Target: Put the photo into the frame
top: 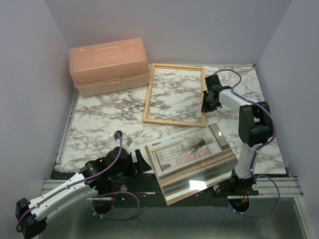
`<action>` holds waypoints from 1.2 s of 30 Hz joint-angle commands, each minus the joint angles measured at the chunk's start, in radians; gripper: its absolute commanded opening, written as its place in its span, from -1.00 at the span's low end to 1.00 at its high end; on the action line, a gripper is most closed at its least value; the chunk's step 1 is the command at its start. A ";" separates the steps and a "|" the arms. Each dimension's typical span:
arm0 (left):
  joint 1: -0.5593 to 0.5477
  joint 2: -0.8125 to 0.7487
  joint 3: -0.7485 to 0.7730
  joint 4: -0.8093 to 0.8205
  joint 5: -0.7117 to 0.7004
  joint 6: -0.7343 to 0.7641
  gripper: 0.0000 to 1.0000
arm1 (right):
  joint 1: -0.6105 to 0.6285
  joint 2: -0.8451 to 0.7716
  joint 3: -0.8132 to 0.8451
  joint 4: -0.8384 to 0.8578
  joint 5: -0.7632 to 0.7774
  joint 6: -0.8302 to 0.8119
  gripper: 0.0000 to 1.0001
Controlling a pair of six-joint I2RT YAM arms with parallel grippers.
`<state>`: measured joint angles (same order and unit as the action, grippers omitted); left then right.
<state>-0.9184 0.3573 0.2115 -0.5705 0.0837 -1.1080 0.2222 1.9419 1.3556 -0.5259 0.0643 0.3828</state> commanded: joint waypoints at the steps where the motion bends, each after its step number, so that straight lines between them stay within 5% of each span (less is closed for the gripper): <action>1: 0.001 -0.002 -0.005 0.008 0.014 -0.005 0.84 | 0.003 0.049 0.069 -0.025 0.085 0.000 -0.73; 14: 0.001 0.007 -0.018 0.027 0.021 -0.003 0.84 | 0.002 0.103 0.173 -0.058 0.135 -0.008 -0.64; 17: 0.001 0.020 -0.015 0.031 0.027 -0.003 0.84 | 0.002 0.091 0.176 -0.067 0.150 -0.011 -0.10; 22: 0.001 0.030 -0.006 0.035 0.027 -0.005 0.84 | 0.002 -0.001 0.120 -0.056 0.160 0.004 0.40; 36: 0.001 0.063 -0.070 0.226 0.107 -0.108 0.81 | 0.000 -0.385 -0.266 -0.062 0.057 0.081 0.81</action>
<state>-0.9184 0.3878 0.1856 -0.4541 0.1349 -1.1542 0.2234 1.6424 1.2076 -0.5716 0.1635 0.4183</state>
